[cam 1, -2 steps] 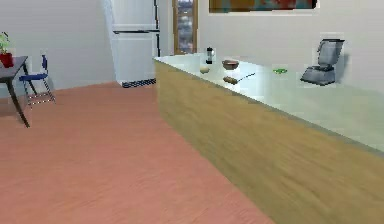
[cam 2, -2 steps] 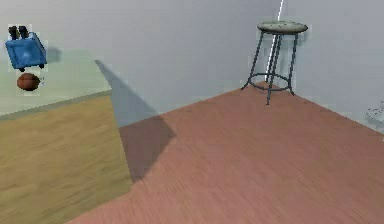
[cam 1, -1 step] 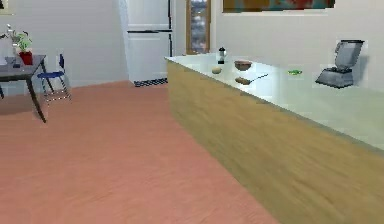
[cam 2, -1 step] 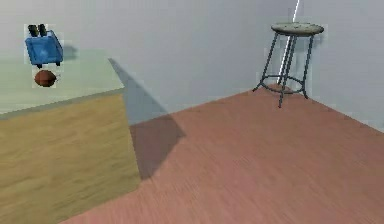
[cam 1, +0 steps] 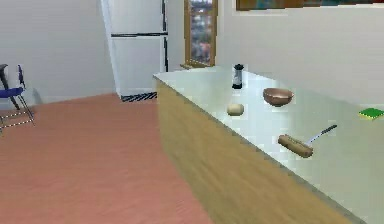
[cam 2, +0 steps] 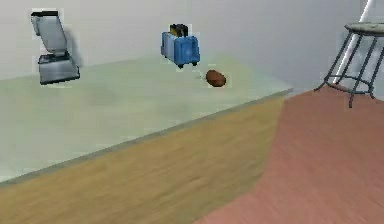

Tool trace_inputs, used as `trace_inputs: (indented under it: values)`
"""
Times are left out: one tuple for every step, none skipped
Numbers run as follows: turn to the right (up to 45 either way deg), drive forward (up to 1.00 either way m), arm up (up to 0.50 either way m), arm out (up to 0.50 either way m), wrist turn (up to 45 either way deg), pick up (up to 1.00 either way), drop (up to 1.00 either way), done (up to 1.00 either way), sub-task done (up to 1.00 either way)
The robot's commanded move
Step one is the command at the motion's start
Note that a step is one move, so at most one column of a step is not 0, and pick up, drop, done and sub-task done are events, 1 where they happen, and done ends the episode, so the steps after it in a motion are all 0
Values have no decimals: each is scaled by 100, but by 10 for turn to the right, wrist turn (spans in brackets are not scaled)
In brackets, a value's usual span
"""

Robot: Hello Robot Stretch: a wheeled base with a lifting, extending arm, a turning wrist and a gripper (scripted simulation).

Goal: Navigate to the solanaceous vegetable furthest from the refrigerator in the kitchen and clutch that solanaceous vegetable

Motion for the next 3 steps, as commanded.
trace_inputs:
  values:
    - [-360,0,0,0,0,0,0,0,0]
    - [0,100,0,0,0,0,0,0,0]
    - [0,100,0,0,0,0,0,0,0]
